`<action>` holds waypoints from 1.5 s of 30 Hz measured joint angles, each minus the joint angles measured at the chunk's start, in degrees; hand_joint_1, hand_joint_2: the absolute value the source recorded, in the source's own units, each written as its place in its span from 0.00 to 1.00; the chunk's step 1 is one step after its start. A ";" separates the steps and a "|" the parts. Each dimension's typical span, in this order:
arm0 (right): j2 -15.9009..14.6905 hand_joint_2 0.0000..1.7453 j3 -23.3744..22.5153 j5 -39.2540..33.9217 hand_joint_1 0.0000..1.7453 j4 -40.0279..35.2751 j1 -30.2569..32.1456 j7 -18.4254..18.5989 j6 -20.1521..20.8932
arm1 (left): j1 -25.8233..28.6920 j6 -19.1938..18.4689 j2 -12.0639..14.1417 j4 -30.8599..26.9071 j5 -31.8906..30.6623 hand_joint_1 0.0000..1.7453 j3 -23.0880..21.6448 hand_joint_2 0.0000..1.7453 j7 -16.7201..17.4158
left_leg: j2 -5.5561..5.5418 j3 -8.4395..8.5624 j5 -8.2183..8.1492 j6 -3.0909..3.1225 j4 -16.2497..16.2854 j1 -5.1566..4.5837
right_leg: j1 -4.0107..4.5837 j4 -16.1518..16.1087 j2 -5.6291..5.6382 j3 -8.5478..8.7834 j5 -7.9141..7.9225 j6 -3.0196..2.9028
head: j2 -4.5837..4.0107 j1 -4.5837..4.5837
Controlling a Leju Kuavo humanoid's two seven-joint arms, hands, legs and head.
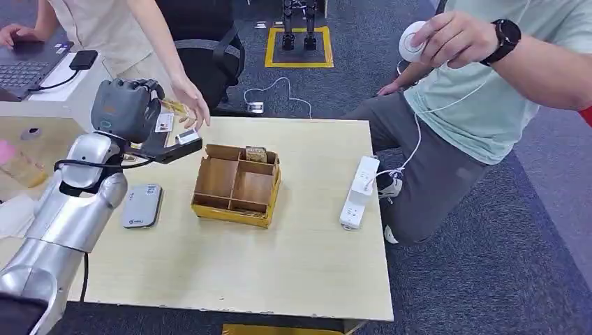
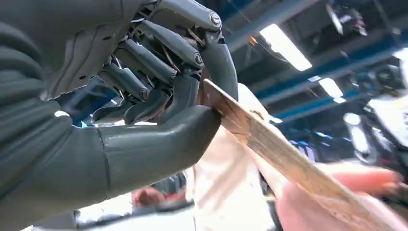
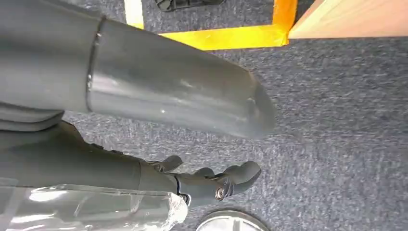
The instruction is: Pass the card to the sensor for recognition and then transmit it.
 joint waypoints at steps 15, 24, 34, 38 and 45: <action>0.72 0.00 0.50 0.31 0.00 0.00 -0.45 0.57 0.00 | -6.90 2.89 -2.82 14.68 -4.67 1.00 -1.16 1.00 2.98 | 0.02 0.00 0.00 0.00 0.00 0.00 | 0.00 0.00 0.04 -0.01 0.00 0.00 | 0.00 0.00; 0.83 0.00 0.57 0.31 0.00 0.00 -0.43 0.57 0.02 | -6.77 3.48 -2.85 17.26 -3.82 0.00 -1.16 1.00 2.87 | 0.02 -0.01 0.00 0.00 0.01 0.00 | 0.00 0.01 0.03 0.00 0.00 0.00 | 0.02 0.00; 0.87 0.00 0.57 0.15 0.00 0.00 -0.42 0.57 0.04 | -6.72 3.68 -2.80 17.87 -3.36 0.00 -1.14 1.00 2.36 | 0.01 -0.01 0.00 0.00 0.01 0.00 | 0.00 0.01 0.03 0.00 0.00 0.00 | 0.00 0.00; 0.87 0.00 0.59 0.11 0.00 0.00 -0.41 0.57 0.02 | -6.64 3.61 -2.74 17.87 -2.66 0.00 -1.07 1.00 1.67 | 0.01 -0.01 0.00 0.00 0.00 0.00 | 0.00 0.01 0.03 0.00 0.00 0.00 | 0.00 0.00; 0.87 0.00 0.59 -0.20 0.00 0.00 -0.41 0.55 0.02 | -6.56 3.59 -2.32 17.87 -2.22 0.00 -0.74 1.00 1.19 | 0.01 -0.02 0.00 0.00 0.01 0.00 | 0.00 0.01 0.03 0.00 0.00 0.00 | 0.00 0.00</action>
